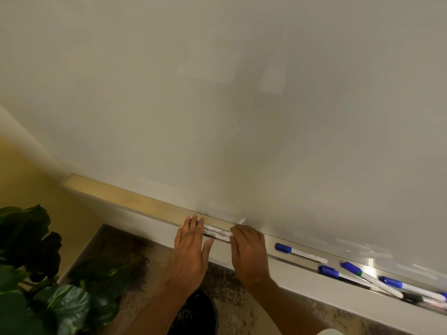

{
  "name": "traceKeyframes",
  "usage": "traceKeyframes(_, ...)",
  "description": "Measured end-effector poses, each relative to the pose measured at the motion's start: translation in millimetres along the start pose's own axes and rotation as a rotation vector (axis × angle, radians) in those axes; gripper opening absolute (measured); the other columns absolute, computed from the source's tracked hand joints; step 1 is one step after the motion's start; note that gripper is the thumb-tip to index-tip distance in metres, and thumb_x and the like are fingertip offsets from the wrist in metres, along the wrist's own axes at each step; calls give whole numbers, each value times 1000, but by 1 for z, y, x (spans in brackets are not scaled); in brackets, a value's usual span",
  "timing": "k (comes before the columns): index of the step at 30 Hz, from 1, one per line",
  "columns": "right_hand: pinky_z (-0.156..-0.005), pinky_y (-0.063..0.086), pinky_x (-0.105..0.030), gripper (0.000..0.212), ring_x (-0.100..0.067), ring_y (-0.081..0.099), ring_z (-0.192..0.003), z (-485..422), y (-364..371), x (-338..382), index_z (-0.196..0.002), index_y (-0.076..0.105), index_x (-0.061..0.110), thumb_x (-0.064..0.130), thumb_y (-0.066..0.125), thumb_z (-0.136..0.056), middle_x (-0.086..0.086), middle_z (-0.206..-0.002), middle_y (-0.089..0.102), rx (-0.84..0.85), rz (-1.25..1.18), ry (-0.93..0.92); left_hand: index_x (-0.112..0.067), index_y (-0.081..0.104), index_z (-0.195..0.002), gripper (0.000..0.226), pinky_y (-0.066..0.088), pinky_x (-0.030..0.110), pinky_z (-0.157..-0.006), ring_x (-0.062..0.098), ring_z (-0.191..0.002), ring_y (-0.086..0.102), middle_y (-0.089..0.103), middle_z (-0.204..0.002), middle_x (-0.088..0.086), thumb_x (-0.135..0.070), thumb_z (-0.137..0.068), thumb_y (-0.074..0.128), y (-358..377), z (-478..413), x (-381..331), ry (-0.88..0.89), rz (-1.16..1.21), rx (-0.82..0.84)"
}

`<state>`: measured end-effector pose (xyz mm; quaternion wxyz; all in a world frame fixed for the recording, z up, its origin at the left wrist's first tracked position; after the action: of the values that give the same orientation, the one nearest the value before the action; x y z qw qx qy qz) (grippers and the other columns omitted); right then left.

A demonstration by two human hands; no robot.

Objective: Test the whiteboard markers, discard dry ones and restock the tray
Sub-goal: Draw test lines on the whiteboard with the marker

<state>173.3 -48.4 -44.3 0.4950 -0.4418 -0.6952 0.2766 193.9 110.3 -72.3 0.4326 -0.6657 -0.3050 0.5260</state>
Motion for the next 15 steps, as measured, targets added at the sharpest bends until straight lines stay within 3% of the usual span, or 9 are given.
traceKeyframes(4,-101,47,-45,33,-24,59,-116,31,-34,-36,-115,68,13,27,45,-96,-6,-119,68,-58,35,20,-26,-7,-161,79,-18,24,-122,4,-151,-26,-16,-168,-6,-71,-95,-3,8,4,-31,-3,9,88)
traceKeyframes(8,-104,43,-47,35,-26,57,-119,51,-55,-76,-118,66,14,28,42,-96,-6,-124,65,-27,100,66,-26,-6,-161,85,-7,33,-128,6,-153,-22,-17,-168,-7,-76,-93,-10,22,8,-58,29,33,102)
traceKeyframes(11,-105,43,-50,38,-27,57,-121,60,-61,-101,-121,64,15,31,39,-96,-6,-126,64,26,152,104,-22,0,-163,80,-13,27,-125,5,-154,-20,-9,-170,-4,-70,-99,-4,28,11,-83,89,25,87)
traceKeyframes(15,-105,44,-51,33,-28,58,-121,67,-70,-121,-123,62,15,20,64,-91,-7,-127,64,55,193,145,-25,-6,-162,81,-13,29,-125,6,-154,-22,-15,-170,-5,-72,-96,-10,41,15,-109,113,27,120)
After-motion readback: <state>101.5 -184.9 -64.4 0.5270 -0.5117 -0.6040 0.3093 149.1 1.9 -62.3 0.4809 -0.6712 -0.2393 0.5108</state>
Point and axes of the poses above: each hand's wrist, its own z-axis away from the middle knuckle, its own y-axis out of the palm, x = y × z, the point moved 10 cm from there along -z, towards the middle knuckle
